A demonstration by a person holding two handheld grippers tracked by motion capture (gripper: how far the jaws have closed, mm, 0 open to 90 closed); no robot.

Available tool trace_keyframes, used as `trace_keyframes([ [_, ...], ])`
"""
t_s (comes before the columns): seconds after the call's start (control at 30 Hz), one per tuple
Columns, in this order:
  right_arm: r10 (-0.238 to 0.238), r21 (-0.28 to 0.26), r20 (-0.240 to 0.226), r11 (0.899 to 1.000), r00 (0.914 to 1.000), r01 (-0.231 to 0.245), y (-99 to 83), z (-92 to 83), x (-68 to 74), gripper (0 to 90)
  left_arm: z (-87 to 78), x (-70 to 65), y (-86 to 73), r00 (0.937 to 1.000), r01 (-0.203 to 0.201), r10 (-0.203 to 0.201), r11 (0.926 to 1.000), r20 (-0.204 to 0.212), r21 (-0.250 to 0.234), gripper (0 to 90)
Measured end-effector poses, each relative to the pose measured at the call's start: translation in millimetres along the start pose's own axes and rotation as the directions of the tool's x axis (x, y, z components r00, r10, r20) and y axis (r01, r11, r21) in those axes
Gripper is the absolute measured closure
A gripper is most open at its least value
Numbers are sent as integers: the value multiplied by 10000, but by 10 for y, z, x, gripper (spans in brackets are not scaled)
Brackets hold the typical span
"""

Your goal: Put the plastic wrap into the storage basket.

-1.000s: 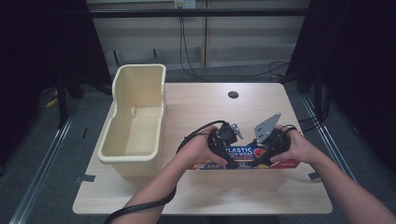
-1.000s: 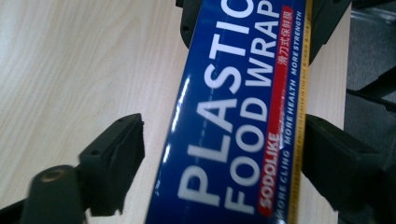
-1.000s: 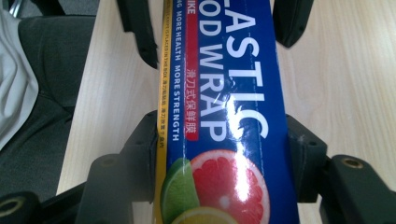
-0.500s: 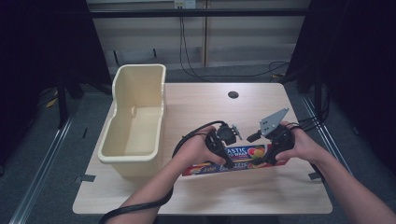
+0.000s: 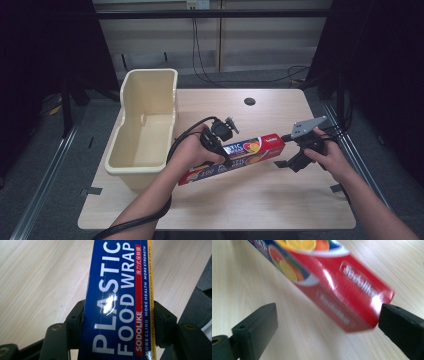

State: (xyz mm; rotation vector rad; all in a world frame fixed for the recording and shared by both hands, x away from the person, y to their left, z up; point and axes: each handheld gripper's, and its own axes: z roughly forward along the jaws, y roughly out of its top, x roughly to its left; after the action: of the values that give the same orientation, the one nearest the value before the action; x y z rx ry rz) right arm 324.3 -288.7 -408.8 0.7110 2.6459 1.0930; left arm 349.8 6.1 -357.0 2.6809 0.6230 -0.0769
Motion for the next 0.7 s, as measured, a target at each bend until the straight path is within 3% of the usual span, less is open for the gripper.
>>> trace_keyframes([
  [0.07,132,-24,273,9999,9995,-131,-30,10,19,13,-41,22,-1,9998,154,-154,9999,-136,-1,399],
  [0.13,273,-98,246,9996,9993,-270,-49,9,25,30,-76,48,-4,9996,208,-207,9998,-193,47,399],
  [0.23,457,-196,578,9988,9973,-446,-84,16,49,19,-119,93,-13,9987,511,-512,9986,-82,-114,399],
  [0.33,586,-278,629,9980,9963,-570,-130,30,73,22,-170,102,-4,9975,694,-697,9974,-117,-188,399],
  [0.43,900,-386,1069,9955,9902,-863,-172,33,87,23,-232,92,22,9968,766,-768,9970,-233,-101,399],
  [0.57,1341,-637,1126,9898,9846,-1275,-237,35,94,22,-273,96,49,9956,893,-899,9958,-269,-210,399],
  [0.7,1423,-613,1239,9889,9820,-1355,-296,68,144,21,-313,97,83,9936,1094,-1101,9935,-234,-312,399],
])
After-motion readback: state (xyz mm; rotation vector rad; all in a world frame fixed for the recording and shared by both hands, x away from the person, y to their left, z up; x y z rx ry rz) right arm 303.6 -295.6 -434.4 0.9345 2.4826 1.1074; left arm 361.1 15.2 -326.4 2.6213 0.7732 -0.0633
